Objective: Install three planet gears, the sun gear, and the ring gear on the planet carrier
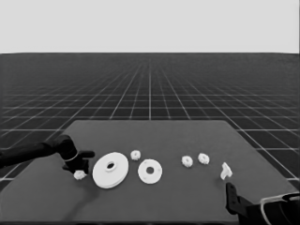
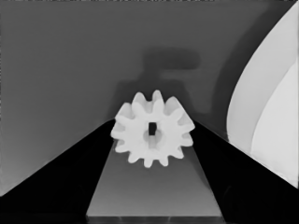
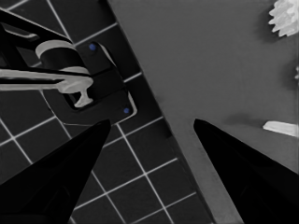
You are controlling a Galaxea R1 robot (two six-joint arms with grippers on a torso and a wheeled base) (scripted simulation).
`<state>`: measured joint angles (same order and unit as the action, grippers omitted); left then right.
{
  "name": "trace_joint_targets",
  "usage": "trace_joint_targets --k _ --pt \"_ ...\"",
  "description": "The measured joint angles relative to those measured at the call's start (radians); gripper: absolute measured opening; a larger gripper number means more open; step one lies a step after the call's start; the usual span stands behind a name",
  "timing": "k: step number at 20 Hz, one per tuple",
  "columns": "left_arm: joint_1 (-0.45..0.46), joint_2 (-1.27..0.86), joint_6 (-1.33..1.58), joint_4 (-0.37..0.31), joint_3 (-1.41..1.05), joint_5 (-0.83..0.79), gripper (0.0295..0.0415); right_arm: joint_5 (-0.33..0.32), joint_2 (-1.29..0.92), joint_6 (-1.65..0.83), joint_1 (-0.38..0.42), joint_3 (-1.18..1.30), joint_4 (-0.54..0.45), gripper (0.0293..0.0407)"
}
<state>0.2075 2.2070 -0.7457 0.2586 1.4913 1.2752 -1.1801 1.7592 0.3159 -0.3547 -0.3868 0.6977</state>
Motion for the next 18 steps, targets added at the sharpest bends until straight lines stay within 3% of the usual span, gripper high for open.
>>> trace_joint_targets --k 6,9,16,17,18 --pt "0.0 0.0 0.0 0.0 0.0 0.0 0.0312 0.0 0.0 0.0 0.0 0.0 0.0 0.0385" --pt "-0.161 -0.068 -0.031 -0.101 -0.126 0.129 0.0313 0.0 0.0 0.0 0.0 0.0 0.0 0.0385" --pt "-0.207 -0.075 -0.032 -0.134 -0.137 0.161 0.0313 0.0 0.0 0.0 0.0 0.0 0.0 0.0385" --pt "-0.203 0.024 -0.466 -0.069 -0.361 0.219 0.0312 0.0 0.0 0.0 0.0 0.0 0.0 0.0385" --pt "-0.2 0.279 -0.714 -0.055 -0.415 0.271 0.0312 0.0 0.0 0.0 0.0 0.0 0.0 0.0385"
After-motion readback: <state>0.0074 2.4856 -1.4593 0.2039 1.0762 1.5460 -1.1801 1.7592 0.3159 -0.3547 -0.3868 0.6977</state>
